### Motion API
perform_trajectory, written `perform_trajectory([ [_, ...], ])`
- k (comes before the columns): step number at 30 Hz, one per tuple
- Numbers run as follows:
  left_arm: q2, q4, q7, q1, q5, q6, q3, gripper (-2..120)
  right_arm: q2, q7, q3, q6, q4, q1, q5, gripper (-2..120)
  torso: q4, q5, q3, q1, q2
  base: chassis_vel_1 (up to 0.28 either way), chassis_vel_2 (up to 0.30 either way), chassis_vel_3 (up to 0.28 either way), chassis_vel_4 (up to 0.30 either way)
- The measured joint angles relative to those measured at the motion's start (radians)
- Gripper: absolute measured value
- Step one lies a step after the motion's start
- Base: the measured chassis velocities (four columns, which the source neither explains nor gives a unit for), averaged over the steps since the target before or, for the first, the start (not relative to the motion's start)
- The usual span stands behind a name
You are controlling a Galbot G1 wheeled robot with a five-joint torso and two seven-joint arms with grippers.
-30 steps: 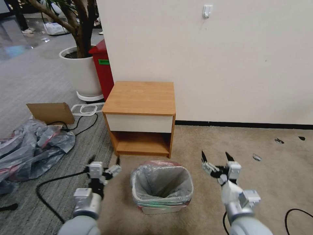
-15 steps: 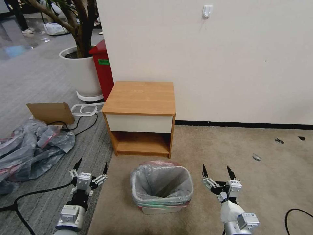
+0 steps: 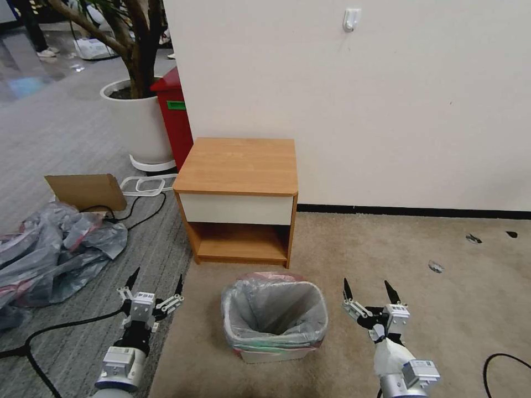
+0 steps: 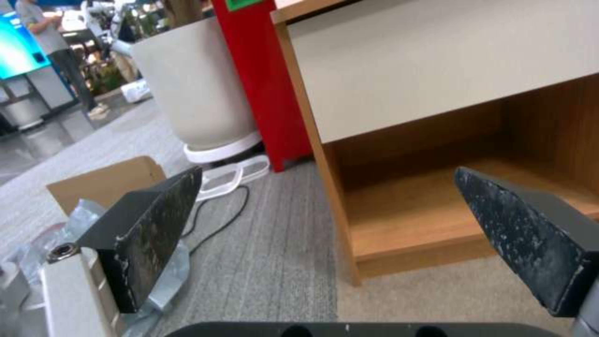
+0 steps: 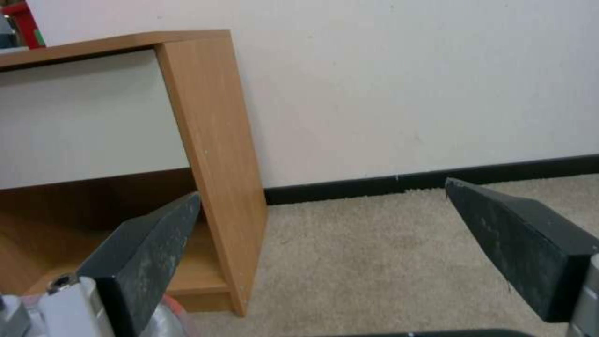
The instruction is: Pick up the garbage bag from the table and place it over the trash can.
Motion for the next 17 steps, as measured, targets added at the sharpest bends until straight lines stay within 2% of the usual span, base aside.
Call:
perform_trajectory([
  [17,0.001,-0.002,-0.002,-0.001,-0.002,0.002,0.001,100,0.0,0.0,0.0,-0.002,0.001,0.0,0.001,100,0.0,0.0,0.0,0.0,0.0,0.0,0.0,0.0,0.0],
])
